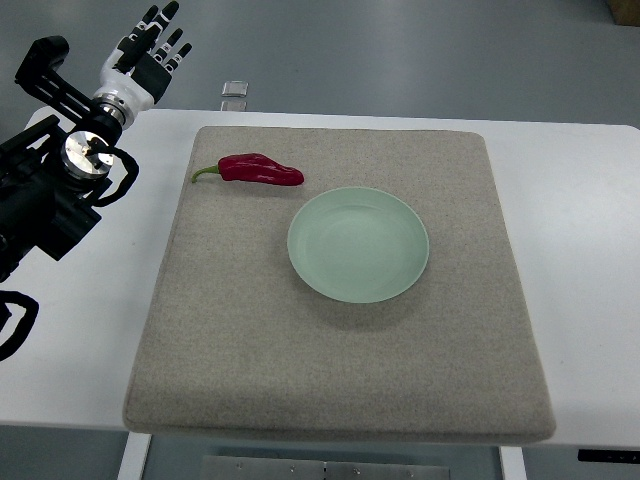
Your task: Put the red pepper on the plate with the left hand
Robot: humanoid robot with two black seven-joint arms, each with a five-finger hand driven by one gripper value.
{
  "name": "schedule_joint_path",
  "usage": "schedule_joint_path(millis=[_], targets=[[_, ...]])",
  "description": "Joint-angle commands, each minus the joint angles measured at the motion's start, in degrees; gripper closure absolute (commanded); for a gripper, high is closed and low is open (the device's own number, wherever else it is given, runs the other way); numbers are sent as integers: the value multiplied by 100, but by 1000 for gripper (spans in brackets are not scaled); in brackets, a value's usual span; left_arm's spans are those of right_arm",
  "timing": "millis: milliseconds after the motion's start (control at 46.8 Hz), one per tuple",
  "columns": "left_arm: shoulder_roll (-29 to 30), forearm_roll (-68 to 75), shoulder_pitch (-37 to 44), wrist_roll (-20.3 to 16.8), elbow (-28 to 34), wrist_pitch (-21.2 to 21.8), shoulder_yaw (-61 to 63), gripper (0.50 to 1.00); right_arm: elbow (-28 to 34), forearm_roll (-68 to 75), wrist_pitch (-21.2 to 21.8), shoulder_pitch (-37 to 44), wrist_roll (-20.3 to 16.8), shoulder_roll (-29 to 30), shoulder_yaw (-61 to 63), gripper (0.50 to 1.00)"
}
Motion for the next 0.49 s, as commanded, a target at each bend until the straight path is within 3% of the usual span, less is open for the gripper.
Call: schedule_joint_path(millis=[0, 470], targets=[[10, 327, 0, 0, 9, 26, -44, 512, 0, -1, 8, 0, 0, 0, 1, 572], [10, 1847, -53, 0, -70, 62, -44, 516, 0, -1, 0, 0, 0, 0, 0, 572]])
